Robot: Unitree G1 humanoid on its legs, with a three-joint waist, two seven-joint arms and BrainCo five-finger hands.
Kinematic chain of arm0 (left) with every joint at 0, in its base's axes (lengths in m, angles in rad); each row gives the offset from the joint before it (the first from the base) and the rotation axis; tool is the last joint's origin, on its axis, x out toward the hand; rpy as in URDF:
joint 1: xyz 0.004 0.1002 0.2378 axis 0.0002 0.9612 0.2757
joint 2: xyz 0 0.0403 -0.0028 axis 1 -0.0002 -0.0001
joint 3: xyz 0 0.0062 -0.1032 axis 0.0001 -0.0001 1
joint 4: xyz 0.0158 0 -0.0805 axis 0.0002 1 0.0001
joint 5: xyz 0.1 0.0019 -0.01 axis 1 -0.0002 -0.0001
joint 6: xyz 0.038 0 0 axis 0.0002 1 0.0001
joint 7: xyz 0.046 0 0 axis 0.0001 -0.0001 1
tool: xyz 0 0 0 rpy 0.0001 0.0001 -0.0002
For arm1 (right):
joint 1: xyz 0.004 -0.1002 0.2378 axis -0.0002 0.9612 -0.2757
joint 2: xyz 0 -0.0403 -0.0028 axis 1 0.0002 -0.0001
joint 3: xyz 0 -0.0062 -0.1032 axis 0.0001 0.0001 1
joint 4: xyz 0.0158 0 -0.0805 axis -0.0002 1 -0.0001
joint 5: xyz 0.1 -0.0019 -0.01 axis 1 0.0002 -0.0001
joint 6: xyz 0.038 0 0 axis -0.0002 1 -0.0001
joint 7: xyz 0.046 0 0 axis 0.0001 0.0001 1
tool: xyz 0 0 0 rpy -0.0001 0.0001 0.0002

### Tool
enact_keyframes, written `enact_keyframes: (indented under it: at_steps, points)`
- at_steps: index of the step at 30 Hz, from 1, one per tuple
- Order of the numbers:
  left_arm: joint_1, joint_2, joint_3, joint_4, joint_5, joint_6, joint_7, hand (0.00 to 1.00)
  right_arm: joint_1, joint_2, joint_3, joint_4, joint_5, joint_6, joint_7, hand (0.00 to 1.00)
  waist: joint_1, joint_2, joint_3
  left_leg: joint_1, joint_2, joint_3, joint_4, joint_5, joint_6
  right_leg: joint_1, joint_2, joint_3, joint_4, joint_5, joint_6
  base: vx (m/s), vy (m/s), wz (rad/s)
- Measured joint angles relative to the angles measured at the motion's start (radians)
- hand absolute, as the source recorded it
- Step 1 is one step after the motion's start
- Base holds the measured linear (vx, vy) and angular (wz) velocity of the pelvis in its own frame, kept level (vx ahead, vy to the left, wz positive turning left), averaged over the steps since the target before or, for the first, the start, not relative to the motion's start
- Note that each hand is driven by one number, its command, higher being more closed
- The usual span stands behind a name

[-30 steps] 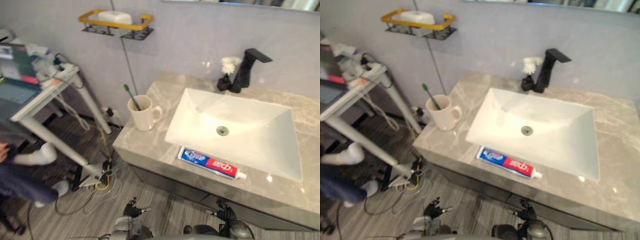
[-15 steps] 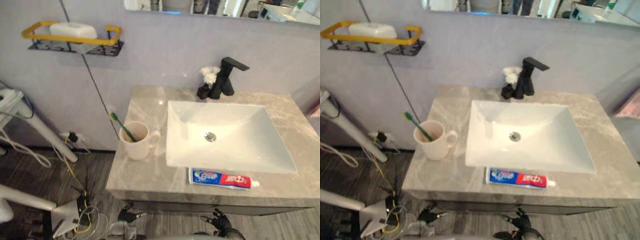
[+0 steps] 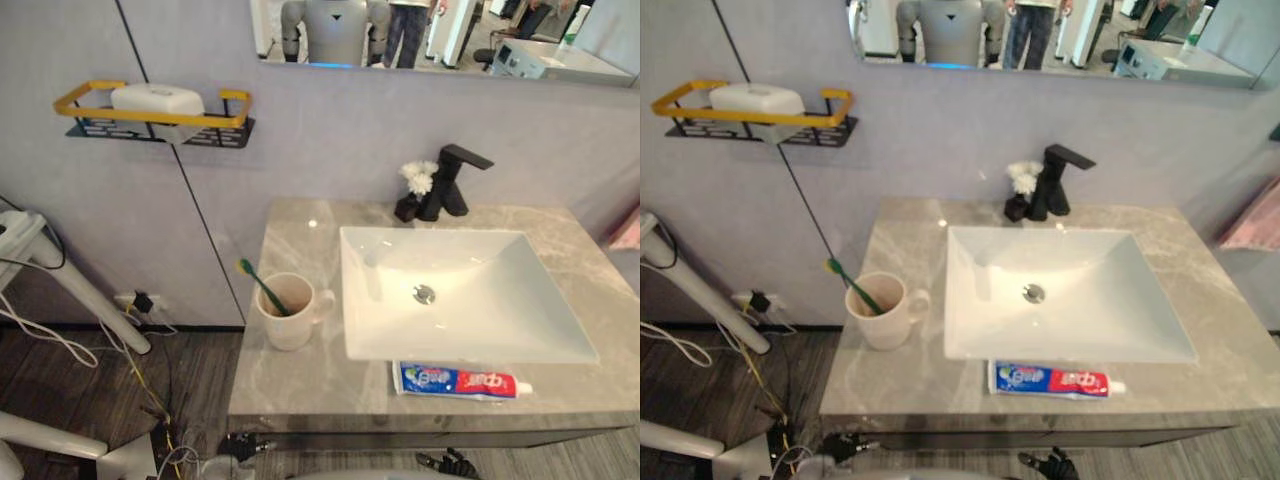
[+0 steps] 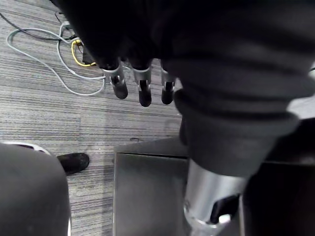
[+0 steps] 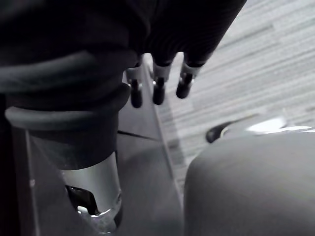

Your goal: Organize washtable

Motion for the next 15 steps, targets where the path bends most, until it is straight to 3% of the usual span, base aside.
enact_keyframes:
  at_steps: [2, 3, 4, 8, 15]
  points:
    - [0.004, 0.004, 0.007, 0.002, 0.0, -0.005, -0.002, 0.0, 0.005, -0.001, 0.0, 0.0, 0.006, -0.001, -0.001, 0.0, 0.005, 0.003, 0.004, 0.018, -0.009, 0.01, -0.039, 0.025, -0.004, 0.0, -0.007, -0.005, -0.012, -0.022, 0.007, -0.17, -0.106, -0.3]
    - [0.001, 0.009, 0.009, 0.003, 0.0, -0.006, -0.002, 0.0, 0.007, 0.001, 0.0, 0.0, 0.007, -0.001, 0.0, 0.0, 0.003, -0.014, 0.005, 0.026, -0.02, 0.013, -0.058, 0.037, -0.009, -0.001, -0.02, -0.013, -0.016, -0.052, 0.03, -0.19, -0.116, -0.04]
    - [0.002, 0.006, 0.018, 0.006, 0.0, -0.007, -0.002, 0.0, 0.017, -0.004, -0.008, 0.0, 0.008, -0.001, -0.001, 0.0, -0.005, -0.006, 0.012, 0.028, -0.021, 0.002, -0.062, 0.042, -0.016, 0.0, -0.017, -0.024, -0.007, -0.062, 0.03, -0.2, -0.11, 0.04]
    - [0.006, -0.018, 0.023, 0.006, 0.0, -0.007, -0.002, 0.0, 0.048, -0.026, -0.033, 0.001, 0.01, 0.001, -0.002, 0.0, -0.009, 0.024, 0.016, 0.039, -0.005, -0.006, -0.062, 0.046, -0.025, 0.016, 0.001, -0.027, -0.016, -0.058, 0.023, -0.14, -0.067, 0.0]
    - [0.006, -0.011, 0.021, 0.007, -0.008, -0.012, -0.001, 0.0, 0.047, -0.023, -0.037, 0.002, 0.011, 0.001, -0.002, 0.0, -0.01, 0.014, 0.016, 0.036, 0.005, -0.023, -0.062, 0.044, -0.023, 0.034, 0.016, -0.023, -0.055, -0.045, 0.004, -0.02, -0.023, 0.01]
